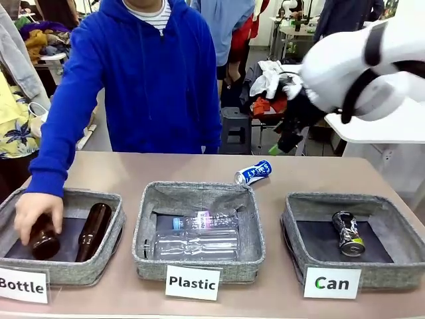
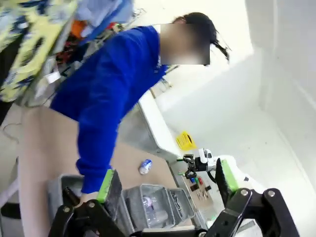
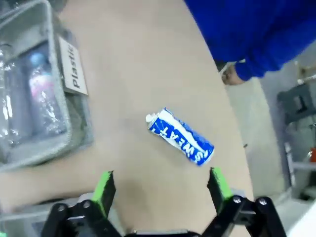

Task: Sort the can waste into the basket.
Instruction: Pick up the can waste from the table and place it in the right Fabric basket.

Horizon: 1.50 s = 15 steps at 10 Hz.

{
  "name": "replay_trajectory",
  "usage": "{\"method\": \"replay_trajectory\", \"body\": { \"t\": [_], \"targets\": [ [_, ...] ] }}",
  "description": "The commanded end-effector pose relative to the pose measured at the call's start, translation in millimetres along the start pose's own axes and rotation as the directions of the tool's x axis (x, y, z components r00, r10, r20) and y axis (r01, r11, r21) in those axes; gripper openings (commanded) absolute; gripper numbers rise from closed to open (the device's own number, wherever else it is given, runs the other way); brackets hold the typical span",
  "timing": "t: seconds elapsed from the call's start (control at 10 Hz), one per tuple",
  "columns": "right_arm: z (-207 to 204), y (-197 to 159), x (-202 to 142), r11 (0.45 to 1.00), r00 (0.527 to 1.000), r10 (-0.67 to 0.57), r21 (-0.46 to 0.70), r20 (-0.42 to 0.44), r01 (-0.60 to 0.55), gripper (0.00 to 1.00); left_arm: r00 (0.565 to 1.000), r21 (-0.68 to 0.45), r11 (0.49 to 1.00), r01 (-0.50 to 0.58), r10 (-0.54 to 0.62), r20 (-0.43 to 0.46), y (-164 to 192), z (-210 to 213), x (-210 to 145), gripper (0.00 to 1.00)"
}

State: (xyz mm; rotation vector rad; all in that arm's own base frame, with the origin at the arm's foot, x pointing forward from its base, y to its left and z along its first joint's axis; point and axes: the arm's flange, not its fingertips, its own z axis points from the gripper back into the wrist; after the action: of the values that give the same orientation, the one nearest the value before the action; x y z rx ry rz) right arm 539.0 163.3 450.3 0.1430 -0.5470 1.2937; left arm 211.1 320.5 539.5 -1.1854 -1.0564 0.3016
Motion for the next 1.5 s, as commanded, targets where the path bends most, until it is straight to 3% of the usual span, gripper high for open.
{"method": "replay_trajectory", "body": {
  "t": [0.0, 0.2, 0.3, 0.7, 0.9, 1.0, 1.1, 1.2, 1.4],
  "targets": [
    [-38.7, -17.6, 28.4, 0.972, 0.966, 0.224, -0.048, -0.128, -0.232, 1.00, 0.989, 0.072, 0.991, -0.115, 0.121, -0.085, 24.3, -1.9, 0.6, 1.00],
    [-91.8, -17.2, 42.5, 0.953, 0.911, 0.271, -0.043, -0.310, -0.299, 1.00, 0.986, 0.096, 0.984, -0.152, 0.158, -0.052, 35.5, 17.2, -1.9, 1.00],
    [-112.1, -17.6, 42.0, 0.950, 0.891, 0.284, -0.019, -0.354, -0.311, 1.00, 0.986, 0.098, 0.983, -0.155, 0.160, -0.039, 36.6, 20.0, -1.7, 1.00],
    [-155.9, -21.9, 23.6, 0.955, 0.876, 0.291, 0.066, -0.384, -0.288, 1.00, 0.982, 0.087, 0.984, -0.154, 0.163, -0.099, 33.7, 1.9, -1.8, 1.00],
    [-168.8, -24.2, 13.9, 0.964, 0.898, 0.264, 0.098, -0.353, -0.245, 1.00, 0.968, 0.099, 0.987, -0.124, 0.143, -0.206, 25.7, -26.0, -14.8, 1.00],
    [-170.6, -22.9, 12.7, 0.966, 0.900, 0.260, 0.099, -0.351, -0.240, 1.00, 0.942, 0.101, 0.991, -0.085, 0.113, -0.316, 18.3, -57.1, -29.3, 1.00],
    [-171.6, -21.7, 12.8, 0.966, 0.901, 0.257, 0.100, -0.349, -0.237, 1.00, 0.886, 0.089, 0.995, -0.035, 0.072, -0.458, 6.6, -98.9, -50.9, 1.00],
    [-171.1, -19.5, 12.7, 0.967, 0.904, 0.253, 0.099, -0.346, -0.233, 1.00, 0.782, 0.066, 0.998, 0.023, 0.023, -0.622, -6.4, -144.0, -84.6, 1.00],
    [-172.2, -19.6, 9.9, 0.973, 0.912, 0.231, 0.097, -0.339, -0.210, 1.00, 0.589, 0.047, 0.991, 0.122, -0.034, -0.807, -14.4, -199.6, -141.6, 1.00]
  ]
}}
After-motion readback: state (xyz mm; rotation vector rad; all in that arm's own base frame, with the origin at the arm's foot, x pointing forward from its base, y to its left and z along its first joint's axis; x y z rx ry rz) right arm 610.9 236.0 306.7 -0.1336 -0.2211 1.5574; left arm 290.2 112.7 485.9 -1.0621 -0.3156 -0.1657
